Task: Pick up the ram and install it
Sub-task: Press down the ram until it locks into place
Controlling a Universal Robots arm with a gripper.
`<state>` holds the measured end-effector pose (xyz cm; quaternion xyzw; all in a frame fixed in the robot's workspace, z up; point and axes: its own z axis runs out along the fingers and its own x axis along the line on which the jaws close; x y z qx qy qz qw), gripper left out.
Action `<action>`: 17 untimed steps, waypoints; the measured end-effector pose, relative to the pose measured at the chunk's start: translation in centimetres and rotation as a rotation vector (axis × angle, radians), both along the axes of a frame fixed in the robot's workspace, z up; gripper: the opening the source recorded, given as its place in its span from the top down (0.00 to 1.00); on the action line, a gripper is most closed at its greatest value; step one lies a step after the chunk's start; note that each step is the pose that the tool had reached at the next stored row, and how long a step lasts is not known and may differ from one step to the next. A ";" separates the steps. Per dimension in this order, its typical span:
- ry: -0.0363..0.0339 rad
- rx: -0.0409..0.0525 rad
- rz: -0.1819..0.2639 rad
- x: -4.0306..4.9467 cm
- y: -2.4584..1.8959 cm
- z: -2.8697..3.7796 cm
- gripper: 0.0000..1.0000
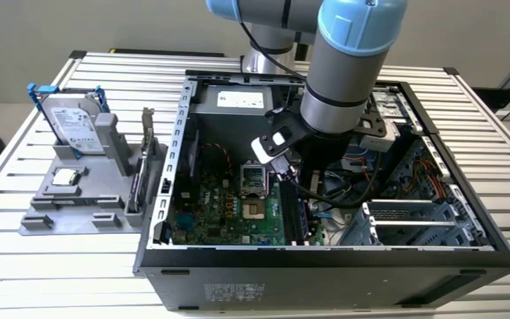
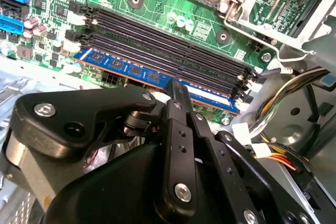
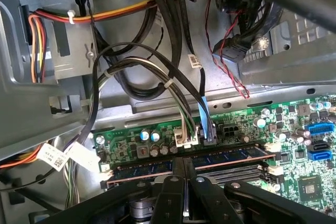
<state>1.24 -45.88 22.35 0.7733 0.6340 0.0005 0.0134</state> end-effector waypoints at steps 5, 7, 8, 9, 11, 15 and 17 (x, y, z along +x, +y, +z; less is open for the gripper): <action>0.0008 0.0003 0.001 0.00 0.01 -0.20 1.00; 0.0009 0.0003 0.001 0.00 0.00 -0.26 1.00; 0.0007 0.0008 0.002 0.00 0.01 -0.30 1.00; 0.0007 0.0007 0.002 0.00 0.00 -0.29 1.00; 0.0007 0.0006 0.002 0.00 0.01 -0.30 1.00; 0.0007 0.0005 0.003 0.00 0.00 -0.32 1.00; 0.0007 0.0006 0.003 0.00 0.00 -0.33 1.00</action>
